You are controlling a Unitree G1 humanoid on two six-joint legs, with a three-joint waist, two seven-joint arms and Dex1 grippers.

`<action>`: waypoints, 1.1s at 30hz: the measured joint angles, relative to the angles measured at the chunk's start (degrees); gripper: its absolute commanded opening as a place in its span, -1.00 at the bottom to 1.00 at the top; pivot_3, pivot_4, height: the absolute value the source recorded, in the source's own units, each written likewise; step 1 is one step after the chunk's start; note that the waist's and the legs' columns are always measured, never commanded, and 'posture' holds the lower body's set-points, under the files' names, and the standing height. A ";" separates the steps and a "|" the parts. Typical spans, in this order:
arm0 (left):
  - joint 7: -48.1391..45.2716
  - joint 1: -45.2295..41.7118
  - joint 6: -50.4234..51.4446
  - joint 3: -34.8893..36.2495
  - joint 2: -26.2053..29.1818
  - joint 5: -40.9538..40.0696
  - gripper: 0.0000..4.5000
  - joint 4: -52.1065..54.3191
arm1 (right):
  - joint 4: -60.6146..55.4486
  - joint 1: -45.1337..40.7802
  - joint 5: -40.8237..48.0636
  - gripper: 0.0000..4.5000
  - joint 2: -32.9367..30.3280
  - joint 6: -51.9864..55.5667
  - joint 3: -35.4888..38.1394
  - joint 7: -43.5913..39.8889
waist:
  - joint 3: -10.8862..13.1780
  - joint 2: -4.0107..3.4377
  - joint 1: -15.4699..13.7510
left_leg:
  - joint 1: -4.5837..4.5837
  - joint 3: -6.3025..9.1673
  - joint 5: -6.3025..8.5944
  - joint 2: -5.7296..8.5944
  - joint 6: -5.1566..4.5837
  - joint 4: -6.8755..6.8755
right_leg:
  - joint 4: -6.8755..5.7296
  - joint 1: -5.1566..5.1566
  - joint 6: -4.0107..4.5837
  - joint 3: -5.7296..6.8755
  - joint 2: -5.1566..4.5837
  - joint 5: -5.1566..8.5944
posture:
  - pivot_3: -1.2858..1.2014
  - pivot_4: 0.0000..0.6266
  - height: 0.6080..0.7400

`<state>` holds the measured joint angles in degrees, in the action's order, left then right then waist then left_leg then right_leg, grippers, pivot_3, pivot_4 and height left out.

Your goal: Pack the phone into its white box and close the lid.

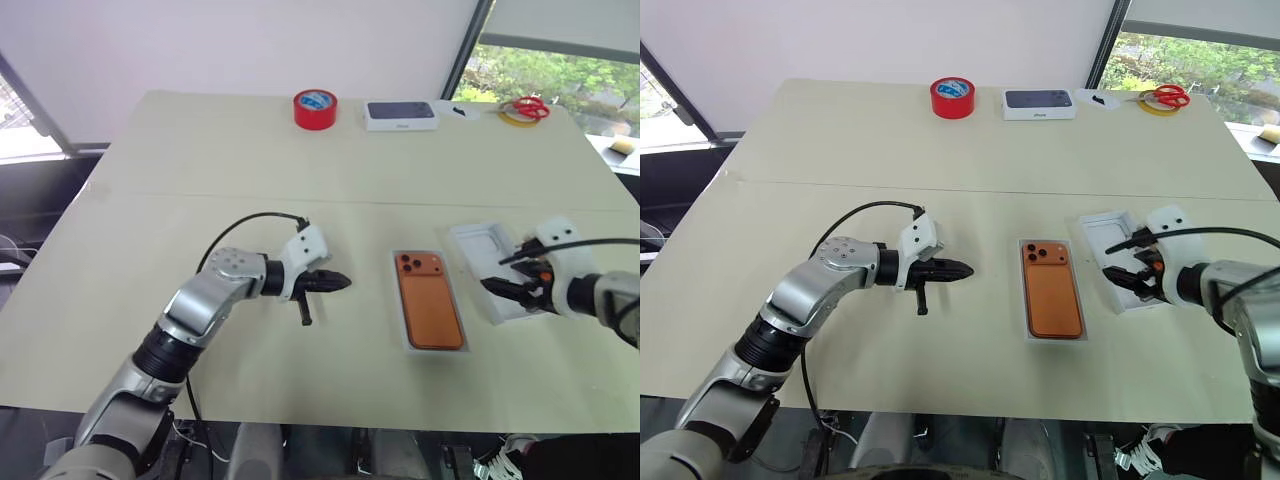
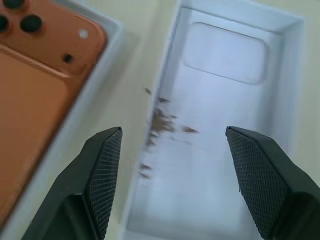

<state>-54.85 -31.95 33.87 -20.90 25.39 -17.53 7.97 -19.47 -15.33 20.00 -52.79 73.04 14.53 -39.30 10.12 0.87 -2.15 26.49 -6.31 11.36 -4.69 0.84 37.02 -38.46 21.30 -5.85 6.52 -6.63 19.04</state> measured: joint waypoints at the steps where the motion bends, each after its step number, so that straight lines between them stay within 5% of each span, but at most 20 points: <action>1: -0.38 0.05 -0.76 0.00 -0.09 -0.01 -1.00 0.00 | 0.99 -1.19 0.10 0.53 0.01 0.80 -0.95 0.41 | 0.00 0.00 0.02 | -0.01 0.00 0.00 0.00 0.00 0.00 | -0.01 0.00 0.00 0.00 0.00 0.00 | 0.03 -0.52 0.85; 8: -3.42 1.46 -3.70 -0.41 0.34 0.06 -1.00 2.17 | 10.02 -10.76 0.06 0.53 0.79 4.46 -9.77 2.69 | -0.01 -0.09 0.25 | -0.02 -0.10 -0.01 -0.02 0.01 0.00 | -0.08 0.03 0.00 -0.01 0.03 0.00 | 0.03 -0.52 0.85; 11: -3.44 2.38 -4.24 -0.58 0.31 0.42 -1.00 2.29 | 13.55 -13.79 -0.01 0.19 2.31 5.39 -11.84 3.47 | -0.01 -0.10 0.28 | -0.01 -0.17 -0.01 -0.03 0.01 0.01 | -0.09 0.05 -0.01 -0.01 0.04 0.00 | 0.03 -0.52 0.85; 16: -3.26 3.28 -4.49 -0.53 0.52 0.81 -1.00 2.47 | 15.37 -15.47 0.06 -0.89 2.49 5.88 -14.07 3.85 | -0.01 -0.11 0.10 | -0.01 -0.21 -0.01 -0.03 0.01 0.02 | -0.09 0.05 -0.01 -0.02 0.03 0.00 | 0.03 -0.52 0.85; 17: -3.08 3.40 -4.55 -0.51 0.53 0.83 -1.00 2.74 | 15.48 -15.69 0.09 -0.95 2.55 6.06 -14.12 3.97 | -0.01 -0.11 0.11 | -0.01 -0.21 -0.01 -0.03 0.01 0.02 | -0.10 0.05 -0.01 -0.02 0.03 0.00 | 0.03 -0.52 0.85; 21: -2.44 4.28 -4.83 -0.41 0.67 0.89 -1.00 3.69 | 16.41 -16.84 0.66 -0.95 3.92 8.33 -12.72 5.09 | -0.01 -0.12 0.20 | -0.01 -0.21 -0.01 -0.04 0.01 0.01 | -0.12 0.07 -0.01 -0.02 0.04 0.00 | 0.03 -0.52 0.85; 26: -1.27 4.61 -4.85 0.59 1.03 1.08 -1.00 3.59 | 17.67 -21.98 3.10 -0.95 9.57 15.36 -1.38 7.48 | 0.02 -0.23 0.49 | -0.01 -0.25 -0.02 -0.05 0.02 0.02 | -0.21 0.13 -0.01 -0.06 0.04 -0.01 | 0.03 -0.52 0.85; 29: 0.23 4.50 -4.65 3.78 0.88 0.55 -1.00 2.26 | 18.41 -29.27 9.91 -0.95 13.48 18.83 10.51 9.94 | 0.02 -0.29 1.10 | -0.02 -0.22 -0.04 -0.06 0.05 -0.01 | -0.35 0.15 -0.01 -0.05 0.04 0.00 | 0.03 -0.52 0.85; 33: 1.67 3.86 -4.64 7.51 0.93 0.57 -1.00 -2.41 | 18.19 -28.92 25.76 -0.95 17.48 19.04 18.98 20.30 | 0.00 -0.27 1.47 | -0.02 -0.22 -0.03 -0.05 0.04 0.01 | -0.32 0.10 -0.02 -0.03 0.03 0.01 | 0.03 -0.52 0.85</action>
<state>-53.19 -28.09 29.23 -13.39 26.32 -16.97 5.56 -1.28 -44.25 45.75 -35.30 92.09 33.51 -19.00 10.12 0.61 -0.69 26.47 -6.53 11.33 -4.75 0.88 37.02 -38.78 21.40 -5.87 6.49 -6.60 19.04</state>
